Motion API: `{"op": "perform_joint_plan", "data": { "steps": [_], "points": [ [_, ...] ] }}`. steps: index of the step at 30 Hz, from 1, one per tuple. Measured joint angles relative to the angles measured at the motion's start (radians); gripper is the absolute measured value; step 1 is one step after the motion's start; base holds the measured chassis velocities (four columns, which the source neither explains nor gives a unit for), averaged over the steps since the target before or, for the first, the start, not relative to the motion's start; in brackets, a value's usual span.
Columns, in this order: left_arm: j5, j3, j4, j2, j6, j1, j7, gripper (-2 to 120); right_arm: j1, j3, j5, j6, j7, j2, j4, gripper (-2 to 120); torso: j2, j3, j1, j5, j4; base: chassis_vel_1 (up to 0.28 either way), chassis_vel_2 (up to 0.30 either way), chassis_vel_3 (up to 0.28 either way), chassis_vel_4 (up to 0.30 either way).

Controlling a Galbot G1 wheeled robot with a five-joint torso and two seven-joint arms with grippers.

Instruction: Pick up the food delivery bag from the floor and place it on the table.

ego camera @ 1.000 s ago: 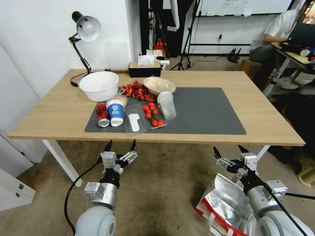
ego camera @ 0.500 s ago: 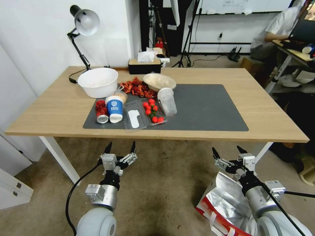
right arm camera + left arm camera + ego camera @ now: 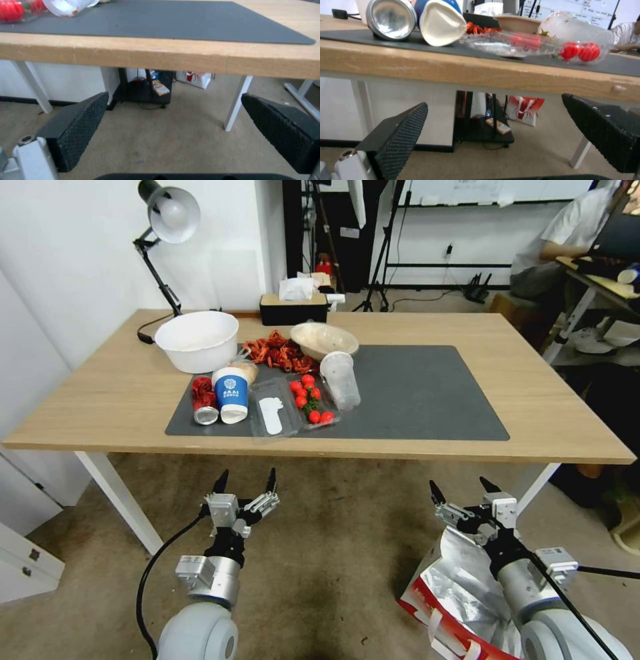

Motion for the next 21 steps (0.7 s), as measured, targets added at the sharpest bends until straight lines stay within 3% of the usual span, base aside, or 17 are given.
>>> {"op": "perform_joint_plan", "data": {
  "steps": [21],
  "points": [
    [0.0, 0.004, 0.009, 0.001, -0.006, -0.002, -0.001, 100, -0.023, -0.003, -0.018, 0.013, -0.001, 0.005, 0.008, 100, -0.093, -0.054, -0.04, 0.0, 0.0, 0.0, 0.0, 0.0, 0.0]
  ]
}}
